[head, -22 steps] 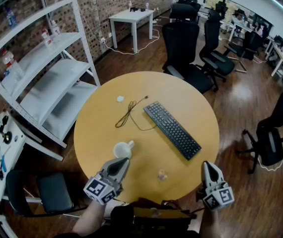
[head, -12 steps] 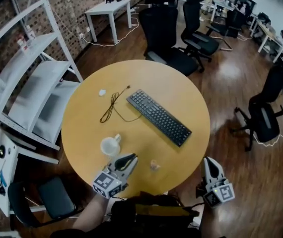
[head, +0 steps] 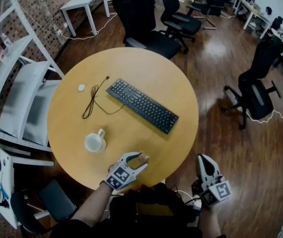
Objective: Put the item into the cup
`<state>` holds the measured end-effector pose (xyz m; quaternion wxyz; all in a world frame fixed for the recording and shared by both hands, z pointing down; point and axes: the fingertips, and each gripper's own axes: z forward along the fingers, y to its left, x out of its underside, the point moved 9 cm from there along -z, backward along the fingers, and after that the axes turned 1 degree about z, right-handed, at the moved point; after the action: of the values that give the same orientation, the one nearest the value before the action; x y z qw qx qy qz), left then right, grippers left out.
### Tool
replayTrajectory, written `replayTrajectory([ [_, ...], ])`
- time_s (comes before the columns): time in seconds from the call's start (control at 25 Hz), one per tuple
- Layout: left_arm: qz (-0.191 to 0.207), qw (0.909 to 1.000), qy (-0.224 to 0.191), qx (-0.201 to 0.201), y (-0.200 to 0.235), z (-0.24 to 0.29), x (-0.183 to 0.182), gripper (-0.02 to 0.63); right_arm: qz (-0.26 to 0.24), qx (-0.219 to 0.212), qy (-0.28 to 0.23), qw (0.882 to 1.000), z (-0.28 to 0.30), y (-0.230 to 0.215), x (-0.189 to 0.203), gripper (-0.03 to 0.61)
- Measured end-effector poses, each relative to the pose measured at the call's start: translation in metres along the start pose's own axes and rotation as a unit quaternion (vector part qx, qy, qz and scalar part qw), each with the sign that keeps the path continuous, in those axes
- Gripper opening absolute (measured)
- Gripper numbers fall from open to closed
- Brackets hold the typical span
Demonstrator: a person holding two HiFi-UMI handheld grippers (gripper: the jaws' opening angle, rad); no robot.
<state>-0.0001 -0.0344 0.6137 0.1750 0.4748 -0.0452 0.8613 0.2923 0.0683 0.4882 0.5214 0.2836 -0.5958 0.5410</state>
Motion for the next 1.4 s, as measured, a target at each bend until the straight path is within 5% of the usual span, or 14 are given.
replayTrajectory([
  [0.44,-0.007,0.9971,0.075,-0.007,0.001,0.035,0.024,0.199,-0.004,0.003,0.010,1.000,-0.016,-0.018,0.002,0.006],
  [0.6,-0.040,0.9962,0.073,-0.025,0.005,0.032,0.022,0.006,-0.006,-0.016,0.017,1.000,-0.010,-0.018,0.004,0.006],
  [0.68,-0.059,0.9955,0.069,-0.027,0.004,0.029,0.019,0.003,-0.006,-0.026,0.023,0.999,-0.006,-0.016,0.006,0.006],
  [0.96,-0.102,0.9922,-0.001,-0.071,0.016,-0.018,0.002,0.003,-0.013,-0.068,0.033,0.997,0.019,-0.005,0.007,0.006],
  [1.12,-0.131,0.9803,-0.064,-0.133,0.039,-0.070,-0.009,0.003,-0.023,-0.105,0.043,0.993,0.054,0.006,0.007,0.006],
  [1.4,-0.099,0.9639,-0.099,-0.226,0.073,-0.153,-0.018,0.003,-0.048,-0.193,0.042,0.979,0.127,0.061,-0.002,0.007],
])
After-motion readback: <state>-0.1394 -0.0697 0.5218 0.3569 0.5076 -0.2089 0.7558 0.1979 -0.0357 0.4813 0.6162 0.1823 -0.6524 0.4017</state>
